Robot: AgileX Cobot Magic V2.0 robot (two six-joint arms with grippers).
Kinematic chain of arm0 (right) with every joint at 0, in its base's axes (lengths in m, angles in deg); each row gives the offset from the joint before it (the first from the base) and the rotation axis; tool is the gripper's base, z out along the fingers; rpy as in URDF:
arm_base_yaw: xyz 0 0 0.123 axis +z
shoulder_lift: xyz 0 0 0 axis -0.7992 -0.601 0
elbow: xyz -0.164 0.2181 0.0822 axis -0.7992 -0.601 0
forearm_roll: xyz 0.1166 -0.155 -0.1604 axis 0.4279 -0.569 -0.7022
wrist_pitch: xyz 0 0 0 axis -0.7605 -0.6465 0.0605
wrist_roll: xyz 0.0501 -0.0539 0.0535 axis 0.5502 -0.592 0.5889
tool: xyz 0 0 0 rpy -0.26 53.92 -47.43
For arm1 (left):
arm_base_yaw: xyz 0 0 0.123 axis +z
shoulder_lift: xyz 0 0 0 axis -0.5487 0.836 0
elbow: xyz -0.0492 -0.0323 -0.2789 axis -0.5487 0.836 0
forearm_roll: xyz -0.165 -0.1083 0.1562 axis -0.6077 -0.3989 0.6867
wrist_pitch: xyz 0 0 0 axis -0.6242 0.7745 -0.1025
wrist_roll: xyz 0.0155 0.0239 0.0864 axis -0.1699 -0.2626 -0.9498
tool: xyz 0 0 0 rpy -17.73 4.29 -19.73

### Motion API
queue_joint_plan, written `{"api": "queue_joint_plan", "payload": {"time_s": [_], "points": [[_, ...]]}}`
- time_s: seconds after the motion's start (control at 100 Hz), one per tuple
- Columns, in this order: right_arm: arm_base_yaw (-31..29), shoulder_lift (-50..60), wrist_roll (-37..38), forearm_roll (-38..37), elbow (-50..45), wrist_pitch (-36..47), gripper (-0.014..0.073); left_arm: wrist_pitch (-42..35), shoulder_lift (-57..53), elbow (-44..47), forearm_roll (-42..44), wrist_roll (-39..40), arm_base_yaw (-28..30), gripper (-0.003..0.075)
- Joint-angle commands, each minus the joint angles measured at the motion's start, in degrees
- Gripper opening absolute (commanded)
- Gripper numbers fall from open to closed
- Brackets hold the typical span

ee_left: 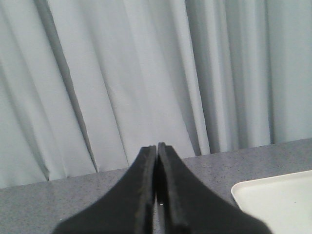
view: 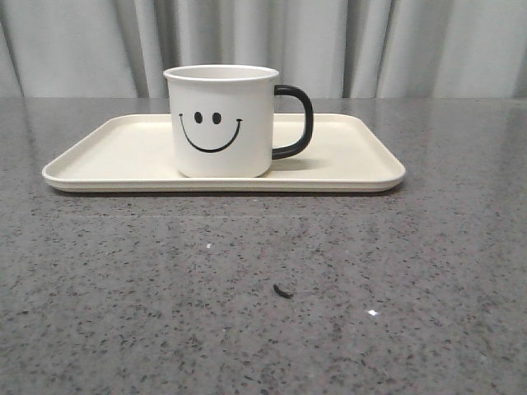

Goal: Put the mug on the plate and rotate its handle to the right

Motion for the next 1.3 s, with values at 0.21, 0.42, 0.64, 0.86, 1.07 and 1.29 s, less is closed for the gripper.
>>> {"api": "queue_joint_plan", "payload": {"time_s": [0.21, 0.42, 0.64, 0.86, 1.07, 1.29], "points": [[-0.43, -0.64, 0.06, -1.18, 1.17, 3.94, -0.0062, -15.27, -9.27, 13.07, -3.88, 0.34, 1.48, -0.0019], [-0.43, -0.70, 0.06, -1.18, 1.17, 4.00, -0.0062, -22.97, -11.12, 20.64, -6.32, 0.67, 5.01, -0.0019], [-0.43, -0.70, 0.06, -1.18, 1.17, 4.00, -0.0062, -18.86, -11.12, 23.03, -7.12, 0.67, 5.01, -0.0019], [-0.43, -0.70, 0.06, -1.18, 1.17, 3.95, -0.0062, -16.78, -11.12, 23.03, -7.12, 0.67, 5.01, -0.0019], [-0.43, -0.70, 0.06, -1.18, 1.17, 3.95, -0.0062, -16.78, -11.12, 23.03, -7.12, 0.67, 5.01, -0.0019], [-0.43, -0.70, 0.06, -1.18, 1.17, 3.95, -0.0062, -16.78, -11.12, 23.03, -7.12, 0.67, 5.01, -0.0019]]}}
